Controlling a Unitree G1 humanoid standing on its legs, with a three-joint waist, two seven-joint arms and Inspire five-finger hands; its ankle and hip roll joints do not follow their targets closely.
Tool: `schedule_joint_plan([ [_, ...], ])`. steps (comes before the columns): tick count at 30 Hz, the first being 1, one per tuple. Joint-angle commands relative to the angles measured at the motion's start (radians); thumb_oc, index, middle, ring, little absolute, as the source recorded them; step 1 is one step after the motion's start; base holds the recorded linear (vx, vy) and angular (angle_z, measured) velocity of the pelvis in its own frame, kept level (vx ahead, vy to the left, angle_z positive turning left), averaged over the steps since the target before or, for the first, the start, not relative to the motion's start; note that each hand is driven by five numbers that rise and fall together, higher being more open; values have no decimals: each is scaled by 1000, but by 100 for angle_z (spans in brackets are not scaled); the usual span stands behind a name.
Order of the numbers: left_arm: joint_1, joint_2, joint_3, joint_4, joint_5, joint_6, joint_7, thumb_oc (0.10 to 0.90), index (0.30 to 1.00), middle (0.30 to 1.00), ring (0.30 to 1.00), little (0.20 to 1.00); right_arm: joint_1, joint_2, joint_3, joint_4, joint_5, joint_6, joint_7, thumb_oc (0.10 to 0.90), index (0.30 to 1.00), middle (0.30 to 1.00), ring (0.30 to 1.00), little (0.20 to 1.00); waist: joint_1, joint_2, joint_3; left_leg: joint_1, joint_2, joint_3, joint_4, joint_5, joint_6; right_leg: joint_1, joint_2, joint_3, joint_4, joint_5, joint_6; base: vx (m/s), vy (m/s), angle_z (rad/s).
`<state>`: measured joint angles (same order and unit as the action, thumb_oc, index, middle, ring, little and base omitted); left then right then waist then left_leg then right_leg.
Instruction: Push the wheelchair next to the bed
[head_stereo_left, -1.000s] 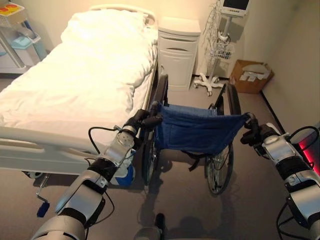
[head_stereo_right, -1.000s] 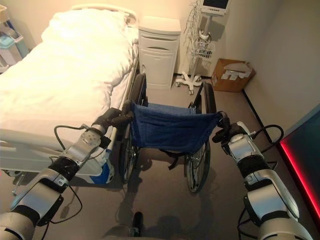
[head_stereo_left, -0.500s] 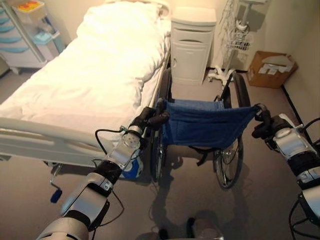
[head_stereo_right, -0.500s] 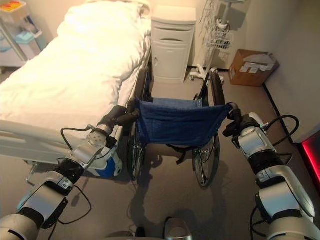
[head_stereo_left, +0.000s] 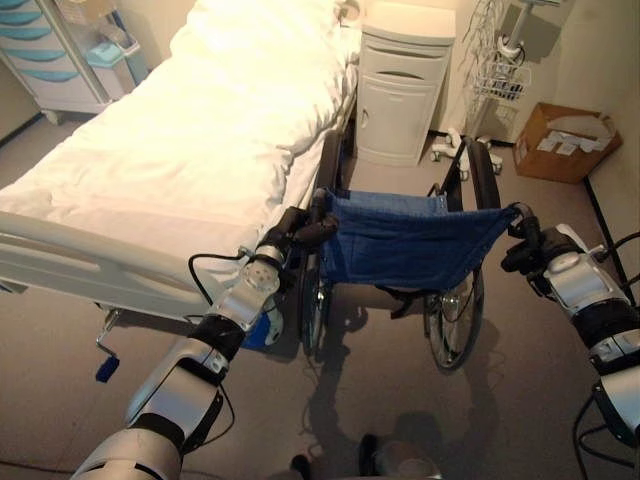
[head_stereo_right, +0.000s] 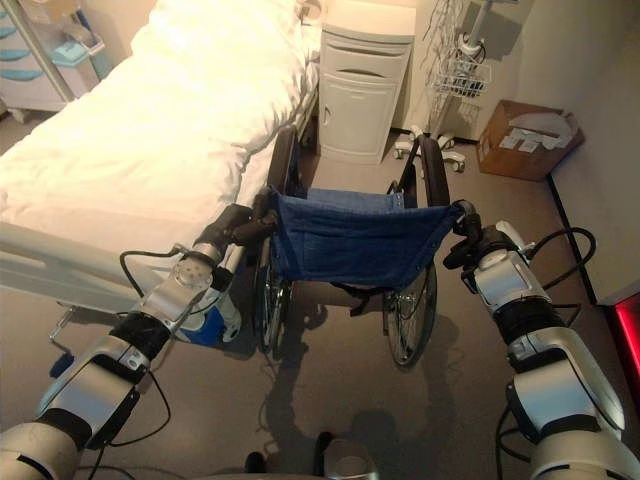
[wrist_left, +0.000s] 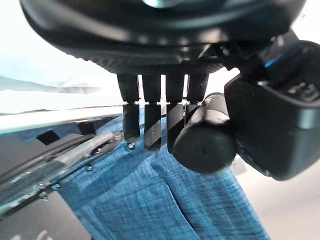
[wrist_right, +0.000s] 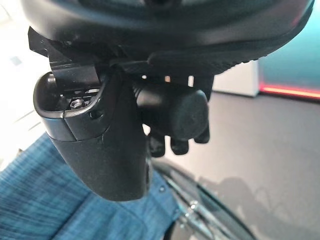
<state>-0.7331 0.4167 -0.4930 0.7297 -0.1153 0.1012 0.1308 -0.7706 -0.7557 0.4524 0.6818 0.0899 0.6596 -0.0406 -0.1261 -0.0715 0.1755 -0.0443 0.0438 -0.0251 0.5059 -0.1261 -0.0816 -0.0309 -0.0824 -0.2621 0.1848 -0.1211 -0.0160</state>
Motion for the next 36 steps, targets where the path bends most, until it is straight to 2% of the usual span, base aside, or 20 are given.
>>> schedule_joint_plan([
  [1,73,8,-62,-4,62,3,-31,400,300,300,300,300,-60,65,99,-49,29,-92,46,400,300,300,300,300,70,6,57,27,19,17,-82,240,24,30,52,132,-43,87,38,320,74,-19],
  [3,79,13,-56,-22,60,4,-29,400,300,300,300,300,-64,74,101,-47,22,-84,40,400,300,300,300,300,100,12,88,-74,1,23,-128,250,26,82,71,158,-45,66,37,270,113,-28],
  [4,86,19,-57,-43,53,15,-21,400,300,300,300,300,-64,80,98,-50,9,-81,40,400,300,300,300,300,125,27,119,-126,-9,20,-171,262,20,124,89,180,-37,39,35,372,183,-42],
  [7,121,34,-52,-77,32,31,-1,400,300,300,300,300,-54,84,97,-72,-28,-75,66,400,300,300,300,300,168,68,143,-167,-6,7,-340,335,0,233,128,239,-35,-15,39,535,271,-73],
  [9,139,42,-41,-93,37,34,-14,400,300,300,300,300,-45,78,92,-83,-29,-67,74,400,300,300,300,300,180,69,133,-167,-1,8,-352,315,6,267,113,259,-32,-31,53,484,247,-96],
  [10,146,49,-34,-97,37,36,-28,400,300,300,300,300,-38,72,89,-92,-22,-59,77,400,300,300,300,300,184,62,122,-165,3,31,-341,269,18,280,93,258,-27,-35,66,595,278,-105],
  [11,147,58,-27,-89,38,39,-59,400,300,300,300,300,-14,75,70,-94,-28,-52,91,400,300,300,300,300,183,45,97,-143,-1,81,-325,192,49,292,54,237,-30,-27,97,496,229,-79],
  [12,147,59,-26,-87,42,39,-64,400,300,300,300,300,-10,76,68,-94,-32,-53,94,400,300,300,300,300,184,43,94,-141,-2,84,-323,187,50,293,50,235,-30,-26,100,512,234,-40],
  [13,141,79,-32,-80,44,39,-69,400,300,300,300,300,10,85,61,-98,-35,-64,88,400,300,300,300,300,192,33,78,-123,-24,72,-323,164,61,284,24,221,-36,3,123,343,166,-26],
  [16,121,106,-38,-83,27,54,-66,400,300,300,300,300,11,92,62,-87,-27,-88,81,400,300,300,300,300,200,22,62,-91,-50,70,-340,153,71,264,-6,203,-46,48,147,319,181,-13],
  [20,73,126,-35,-77,-18,78,-29,400,300,300,300,300,-37,114,69,-38,-47,-147,74,400,300,300,300,300,213,28,54,-71,-68,79,-375,146,84,235,-49,181,-13,105,177,235,205,-28],
  [24,55,121,-45,-91,-18,90,1,400,300,300,300,300,-60,126,81,-9,-39,-197,48,400,300,300,300,300,229,27,41,-108,-87,82,-373,148,105,238,-30,220,104,164,183,133,138,-61],
  [25,54,111,-54,-90,-18,90,11,400,300,300,300,300,-54,125,83,1,-33,-213,41,400,300,300,300,300,226,22,32,-110,-101,76,-374,147,114,220,-15,242,143,207,186,126,59,-39],
  [28,70,84,-50,-73,-16,90,28,400,300,300,300,300,-37,134,87,3,-52,-221,52,400,300,300,300,300,206,24,25,-65,-113,65,-390,136,121,126,-20,233,155,247,185,297,56,-25],
  [30,121,76,-28,-92,6,84,40,400,300,300,300,300,-25,123,90,-48,-43,-189,50,400,300,300,300,300,165,35,52,39,-109,38,-415,104,117,-70,-21,199,93,260,169,351,-34,-11],
  [32,139,80,-19,-105,21,75,36,400,300,300,300,300,-17,112,82,-73,-43,-172,53,400,300,300,300,300,145,27,72,77,-120,23,-413,68,123,-126,-31,187,58,281,169,315,-103,-6],
  [33,148,81,-15,-114,32,65,28,400,300,300,300,300,-9,97,71,-97,-39,-147,55,400,300,300,300,300,123,14,87,112,-140,6,-403,33,129,-187,-39,179,-36,312,176,388,-134,5],
  [34,148,80,-15,-114,33,62,25,400,300,300,300,300,-8,94,69,-98,-39,-143,57,400,300,300,300,300,118,16,92,121,-140,-3,-401,27,129,-190,-36,174,-55,310,176,530,-165,53],
  [35,151,74,-14,-114,40,48,15,400,300,300,300,300,-16,77,61,-98,-40,-125,73,400,300,300,300,300,103,20,107,153,-142,-33,-402,20,125,-213,-20,168,-134,299,176,416,-131,112],
  [36,154,70,-10,-118,49,46,16,400,300,300,300,300,-34,72,64,-103,-31,-108,75,400,300,300,300,300,103,21,115,164,-142,-39,-404,18,123,-215,-13,160,-127,298,175,375,-124,140],
])
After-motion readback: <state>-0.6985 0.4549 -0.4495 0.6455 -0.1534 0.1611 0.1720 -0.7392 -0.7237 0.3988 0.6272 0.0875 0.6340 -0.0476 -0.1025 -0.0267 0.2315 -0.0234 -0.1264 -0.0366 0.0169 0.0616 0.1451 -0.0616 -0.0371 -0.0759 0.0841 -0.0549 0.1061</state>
